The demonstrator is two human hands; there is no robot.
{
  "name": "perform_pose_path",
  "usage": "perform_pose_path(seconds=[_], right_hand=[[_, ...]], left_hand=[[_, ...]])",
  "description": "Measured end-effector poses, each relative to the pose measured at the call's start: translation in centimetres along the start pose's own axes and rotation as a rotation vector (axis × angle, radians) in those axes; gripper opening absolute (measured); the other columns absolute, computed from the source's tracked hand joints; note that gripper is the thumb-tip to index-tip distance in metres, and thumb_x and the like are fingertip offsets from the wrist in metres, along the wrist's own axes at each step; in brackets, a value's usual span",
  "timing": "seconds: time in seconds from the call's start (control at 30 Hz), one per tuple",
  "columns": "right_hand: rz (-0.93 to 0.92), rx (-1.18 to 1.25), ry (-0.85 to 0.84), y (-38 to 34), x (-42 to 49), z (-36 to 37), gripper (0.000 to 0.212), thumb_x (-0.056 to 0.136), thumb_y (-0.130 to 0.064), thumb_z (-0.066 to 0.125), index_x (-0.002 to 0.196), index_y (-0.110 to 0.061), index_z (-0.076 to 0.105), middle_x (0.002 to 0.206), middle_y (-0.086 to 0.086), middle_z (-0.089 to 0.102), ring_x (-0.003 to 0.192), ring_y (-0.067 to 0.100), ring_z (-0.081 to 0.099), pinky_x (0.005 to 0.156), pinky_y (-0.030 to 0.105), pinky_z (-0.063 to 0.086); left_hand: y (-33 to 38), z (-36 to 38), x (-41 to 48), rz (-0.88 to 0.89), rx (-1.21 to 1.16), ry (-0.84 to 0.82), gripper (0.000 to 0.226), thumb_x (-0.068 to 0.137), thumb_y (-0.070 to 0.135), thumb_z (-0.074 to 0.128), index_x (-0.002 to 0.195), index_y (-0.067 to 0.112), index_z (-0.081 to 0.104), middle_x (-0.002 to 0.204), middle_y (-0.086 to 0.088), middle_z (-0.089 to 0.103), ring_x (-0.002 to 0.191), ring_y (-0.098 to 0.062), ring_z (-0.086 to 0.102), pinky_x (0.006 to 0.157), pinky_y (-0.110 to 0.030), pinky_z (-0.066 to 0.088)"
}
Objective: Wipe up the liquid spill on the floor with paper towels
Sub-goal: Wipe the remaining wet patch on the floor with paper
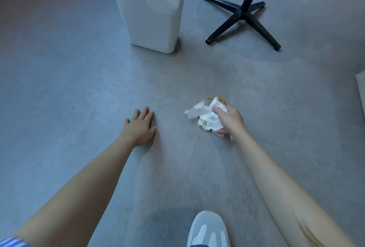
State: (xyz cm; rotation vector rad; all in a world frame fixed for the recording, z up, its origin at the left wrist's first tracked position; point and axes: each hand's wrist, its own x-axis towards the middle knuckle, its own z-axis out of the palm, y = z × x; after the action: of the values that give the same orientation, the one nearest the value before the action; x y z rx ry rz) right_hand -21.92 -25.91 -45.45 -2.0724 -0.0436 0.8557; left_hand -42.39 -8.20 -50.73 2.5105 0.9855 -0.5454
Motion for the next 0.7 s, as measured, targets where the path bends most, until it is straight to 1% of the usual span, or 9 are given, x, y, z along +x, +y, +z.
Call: perform_pose_path(seconds=[0.1,0.13,0.27,0.37,0.43,0.5,0.6,0.67,0.7], right_hand=[[0.006,-0.167,0.177,0.7,1.0,-1.5,0.034,0.078,-0.029,0.053,0.108,-0.015,0.057,0.105,0.005,0.062,0.075,0.024,0.066,0.065,0.045,0.06],[0.001,-0.249,0.22,1.1,1.2,-1.7,0.035,0.079,-0.026,0.051,0.111,-0.013,0.056,0.107,0.007,0.062,0.078,0.027,0.065,0.071,0.044,0.059],[-0.202,-0.749,0.347,2.2,1.5,-1.8,0.05,0.087,-0.023,0.054,0.132,-0.008,0.041,0.133,0.015,0.043,0.122,0.034,0.041,0.089,0.039,0.041],[-0.486,-0.912,0.163,3.2,2.1,-1.1,0.063,0.092,-0.039,0.05,0.147,-0.019,0.026,0.155,0.01,0.014,0.142,0.03,0.014,0.109,0.042,0.027],[-0.516,-1.057,-0.043,4.2,2.6,-0.2,0.064,0.096,-0.048,0.04,0.151,-0.029,0.014,0.16,0.0,-0.003,0.147,0.026,-0.005,0.117,0.042,0.011],[-0.507,-1.177,-0.178,5.5,2.6,0.9,0.064,0.098,-0.049,0.033,0.152,-0.031,0.004,0.16,-0.003,-0.011,0.146,0.024,-0.014,0.118,0.043,0.002],[-0.625,-1.211,-0.134,6.9,2.7,1.5,0.058,0.102,-0.029,0.034,0.153,-0.02,0.007,0.16,0.0,-0.001,0.147,0.026,-0.005,0.118,0.045,0.013],[-0.726,-1.17,-0.05,7.2,2.8,1.5,0.059,0.096,-0.009,0.04,0.151,-0.013,0.018,0.159,0.003,0.015,0.147,0.029,0.009,0.113,0.046,0.027],[-0.723,-1.163,-0.056,7.1,2.6,1.5,0.064,0.092,0.0,0.038,0.151,-0.012,0.016,0.159,0.003,0.013,0.147,0.027,0.008,0.114,0.043,0.027]], left_hand=[[0.4,-0.2,0.5,-0.002,0.002,-0.003,0.064,0.099,0.041,0.036,0.153,0.022,0.008,0.161,0.004,-0.007,0.148,-0.02,-0.005,0.114,-0.048,0.015],[0.5,-0.3,0.5,-0.002,0.003,-0.001,0.064,0.099,0.041,0.036,0.153,0.022,0.007,0.161,0.004,-0.007,0.148,-0.02,-0.005,0.114,-0.048,0.015],[0.2,0.0,0.6,0.019,0.033,0.017,0.065,0.099,0.041,0.037,0.153,0.022,0.006,0.161,0.004,-0.006,0.148,-0.019,-0.004,0.113,-0.047,0.019],[-0.3,0.2,0.5,0.041,0.057,0.035,0.063,0.099,0.039,0.036,0.153,0.024,0.007,0.161,0.006,-0.005,0.147,-0.017,-0.002,0.113,-0.046,0.021],[-0.6,0.3,0.6,0.049,0.066,0.039,0.063,0.099,0.04,0.035,0.153,0.025,0.007,0.161,0.007,-0.006,0.148,-0.017,-0.002,0.113,-0.046,0.021],[-0.8,0.4,0.7,0.055,0.074,0.044,0.063,0.099,0.041,0.034,0.153,0.025,0.006,0.161,0.007,-0.006,0.148,-0.017,-0.002,0.113,-0.046,0.021],[-0.8,0.4,0.8,0.058,0.078,0.04,0.063,0.099,0.04,0.034,0.153,0.025,0.005,0.161,0.007,-0.007,0.148,-0.017,-0.003,0.113,-0.046,0.02],[-0.7,0.4,0.7,0.054,0.075,0.036,0.063,0.1,0.039,0.034,0.153,0.025,0.005,0.161,0.007,-0.007,0.148,-0.017,-0.003,0.113,-0.046,0.019],[-0.6,0.4,0.7,0.053,0.075,0.038,0.063,0.099,0.039,0.034,0.153,0.025,0.005,0.161,0.007,-0.007,0.148,-0.017,-0.003,0.113,-0.046,0.019]])
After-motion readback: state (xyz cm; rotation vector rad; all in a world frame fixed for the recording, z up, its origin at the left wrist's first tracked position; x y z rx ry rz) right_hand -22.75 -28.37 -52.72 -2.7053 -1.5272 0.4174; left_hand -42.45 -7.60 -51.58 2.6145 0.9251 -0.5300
